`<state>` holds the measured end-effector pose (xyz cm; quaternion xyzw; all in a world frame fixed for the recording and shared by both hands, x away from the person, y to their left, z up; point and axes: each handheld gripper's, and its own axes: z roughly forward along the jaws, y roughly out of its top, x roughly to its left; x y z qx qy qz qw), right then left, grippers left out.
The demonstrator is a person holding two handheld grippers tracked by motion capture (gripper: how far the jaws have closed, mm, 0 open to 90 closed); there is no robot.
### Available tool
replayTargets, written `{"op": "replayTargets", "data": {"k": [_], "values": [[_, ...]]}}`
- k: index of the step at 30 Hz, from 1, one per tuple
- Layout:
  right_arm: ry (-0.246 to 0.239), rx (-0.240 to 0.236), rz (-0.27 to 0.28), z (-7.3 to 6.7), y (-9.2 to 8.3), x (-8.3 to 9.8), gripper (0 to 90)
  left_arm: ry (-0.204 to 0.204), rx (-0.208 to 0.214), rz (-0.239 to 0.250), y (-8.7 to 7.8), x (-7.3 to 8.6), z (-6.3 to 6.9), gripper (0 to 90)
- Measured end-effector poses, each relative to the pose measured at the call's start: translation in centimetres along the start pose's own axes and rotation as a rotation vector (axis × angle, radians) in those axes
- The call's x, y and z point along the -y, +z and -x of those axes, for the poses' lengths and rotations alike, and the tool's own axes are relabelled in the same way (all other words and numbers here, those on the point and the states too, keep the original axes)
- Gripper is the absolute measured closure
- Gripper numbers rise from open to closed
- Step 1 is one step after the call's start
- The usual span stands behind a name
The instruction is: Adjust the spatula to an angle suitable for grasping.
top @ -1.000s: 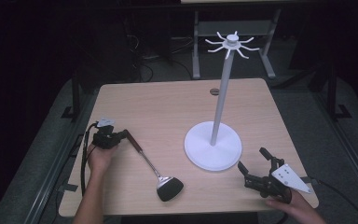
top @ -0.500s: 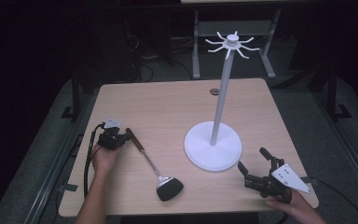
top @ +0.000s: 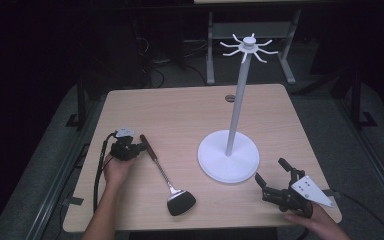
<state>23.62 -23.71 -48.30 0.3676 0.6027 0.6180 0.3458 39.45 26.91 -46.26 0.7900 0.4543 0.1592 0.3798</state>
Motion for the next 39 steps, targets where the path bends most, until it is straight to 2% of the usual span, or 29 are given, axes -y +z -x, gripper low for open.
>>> {"op": "replayTargets", "data": {"k": [11,12,20,34,36,39], "values": [[-0.001,0.0,0.0,0.0,0.0,0.0,5.5,0.002,0.029,0.006,0.8,-0.3,1.3,89.7],[-0.001,0.0,0.0,0.0,0.0,0.0,5.5,-0.01,0.037,0.015,0.9,-0.4,1.5,89.7],[-0.002,0.0,0.0,0.0,0.0,0.0,5.5,0.016,0.068,0.007,1.4,-0.7,2.6,89.7],[-0.001,0.0,0.0,0.0,0.0,0.0,5.5,0.02,0.109,0.015,2.6,-1.2,4.3,89.7],[-0.001,0.0,0.0,0.0,0.0,0.0,5.5,0.005,0.123,0.024,2.8,-1.3,4.5,89.7],[0.0,0.0,0.0,0.0,0.0,0.0,5.5,0.016,0.14,0.019,3.0,-1.4,4.9,89.7]]}}
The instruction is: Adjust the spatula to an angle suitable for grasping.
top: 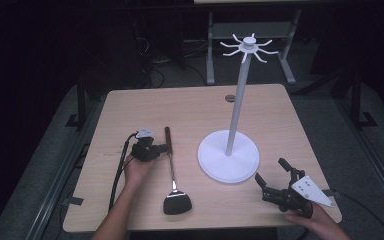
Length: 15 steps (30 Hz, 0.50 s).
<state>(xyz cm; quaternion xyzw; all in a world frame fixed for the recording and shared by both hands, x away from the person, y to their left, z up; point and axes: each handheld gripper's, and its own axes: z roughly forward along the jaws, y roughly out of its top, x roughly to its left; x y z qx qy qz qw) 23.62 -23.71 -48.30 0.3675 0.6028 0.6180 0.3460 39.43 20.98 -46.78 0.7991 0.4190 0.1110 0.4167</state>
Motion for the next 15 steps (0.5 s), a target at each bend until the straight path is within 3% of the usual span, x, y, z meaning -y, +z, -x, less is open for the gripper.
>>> {"op": "replayTargets", "data": {"k": [8,15], "values": [[-0.001,0.0,0.0,0.0,0.0,0.0,5.5,0.041,0.036,0.005,1.0,-0.4,1.8,89.7],[0.0,0.001,0.0,0.0,0.0,0.0,5.5,0.018,0.084,0.01,-0.1,-0.8,2.6,89.7]]}}
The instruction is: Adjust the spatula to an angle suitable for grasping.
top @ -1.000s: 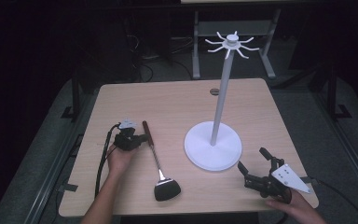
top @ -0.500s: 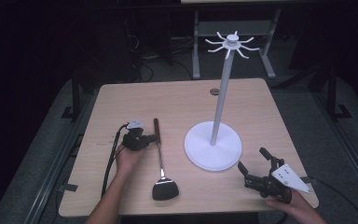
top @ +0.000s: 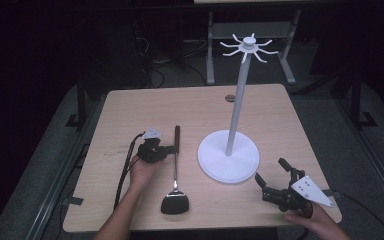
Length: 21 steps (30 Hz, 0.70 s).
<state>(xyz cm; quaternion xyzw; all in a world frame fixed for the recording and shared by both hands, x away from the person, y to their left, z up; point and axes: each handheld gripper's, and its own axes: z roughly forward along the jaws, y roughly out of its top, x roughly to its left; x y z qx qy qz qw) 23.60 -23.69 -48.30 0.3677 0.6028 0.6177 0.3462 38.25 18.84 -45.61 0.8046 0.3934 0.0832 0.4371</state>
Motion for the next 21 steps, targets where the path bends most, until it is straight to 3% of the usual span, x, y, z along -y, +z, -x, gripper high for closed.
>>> {"op": "replayTargets", "data": {"k": [3,7,8,14,16,21], "values": [[0.0,0.002,0.0,0.0,0.0,0.0,5.5,0.018,0.032,-0.032,-0.6,-0.1,1.4,89.7],[0.0,0.001,0.0,0.0,0.0,0.0,5.5,0.017,0.052,-0.039,-1.0,0.3,2.5,89.7],[0.0,0.001,0.0,0.0,0.0,0.0,5.5,0.038,0.055,-0.059,-1.3,0.7,3.2,89.7],[0.001,0.002,0.0,0.0,0.0,0.0,5.5,0.061,0.075,-0.088,-1.9,1.9,5.1,89.7],[0.0,0.001,0.0,0.0,0.0,0.0,5.5,0.076,0.085,-0.121,-1.9,2.5,5.8,89.7],[0.0,0.003,0.0,0.0,0.0,0.0,5.5,0.1,0.064,-0.161,-1.2,2.6,6.2,89.7]]}}
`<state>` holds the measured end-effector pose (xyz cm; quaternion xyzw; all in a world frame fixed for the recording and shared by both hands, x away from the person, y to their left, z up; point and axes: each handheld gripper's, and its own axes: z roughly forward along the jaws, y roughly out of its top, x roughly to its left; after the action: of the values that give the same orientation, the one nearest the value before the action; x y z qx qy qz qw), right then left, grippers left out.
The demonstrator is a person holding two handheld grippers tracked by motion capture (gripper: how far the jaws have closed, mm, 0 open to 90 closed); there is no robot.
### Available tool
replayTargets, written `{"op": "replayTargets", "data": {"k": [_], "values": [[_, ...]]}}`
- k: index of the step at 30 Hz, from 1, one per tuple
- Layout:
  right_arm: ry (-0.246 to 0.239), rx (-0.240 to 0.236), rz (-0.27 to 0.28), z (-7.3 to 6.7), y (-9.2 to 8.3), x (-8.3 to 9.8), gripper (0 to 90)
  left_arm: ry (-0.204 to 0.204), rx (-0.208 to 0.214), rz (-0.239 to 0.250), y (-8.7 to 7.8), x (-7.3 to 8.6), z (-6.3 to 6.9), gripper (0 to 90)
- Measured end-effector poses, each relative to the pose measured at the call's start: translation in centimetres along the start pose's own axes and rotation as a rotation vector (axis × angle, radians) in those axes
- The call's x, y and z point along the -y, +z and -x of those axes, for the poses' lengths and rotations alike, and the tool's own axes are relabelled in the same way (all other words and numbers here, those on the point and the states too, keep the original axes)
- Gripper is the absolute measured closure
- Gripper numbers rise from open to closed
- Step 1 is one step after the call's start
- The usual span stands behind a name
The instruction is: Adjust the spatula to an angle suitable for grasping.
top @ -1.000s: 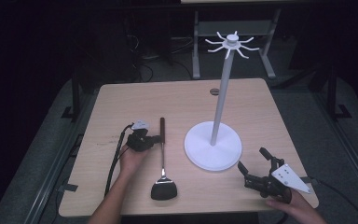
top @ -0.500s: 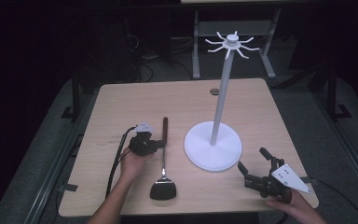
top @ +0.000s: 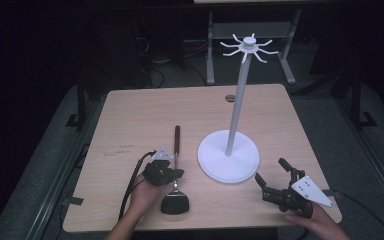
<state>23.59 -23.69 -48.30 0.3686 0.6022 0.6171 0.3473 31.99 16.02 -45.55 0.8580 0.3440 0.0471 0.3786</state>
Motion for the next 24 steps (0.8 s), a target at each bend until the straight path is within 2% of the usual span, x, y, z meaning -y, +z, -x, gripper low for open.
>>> {"op": "replayTargets", "data": {"k": [2,4,12,16,24], "values": [[0.0,0.0,0.0,0.0,0.0,0.0,5.5,0.002,-0.012,-0.017,0.1,0.1,-0.1,89.7],[0.001,0.0,0.0,0.0,0.0,0.0,5.5,-0.012,-0.016,-0.007,0.0,0.1,-0.1,89.7],[-0.001,-0.001,0.0,0.0,0.0,0.0,5.5,-0.018,-0.027,-0.02,-0.9,0.8,-0.4,89.7],[0.0,-0.001,0.0,0.0,0.0,0.0,5.5,-0.013,-0.058,-0.059,-1.3,1.6,-0.7,89.7],[0.0,-0.001,-0.001,0.0,0.0,0.0,5.5,-0.036,-0.093,-0.053,-3.3,2.9,-1.7,89.7]]}}
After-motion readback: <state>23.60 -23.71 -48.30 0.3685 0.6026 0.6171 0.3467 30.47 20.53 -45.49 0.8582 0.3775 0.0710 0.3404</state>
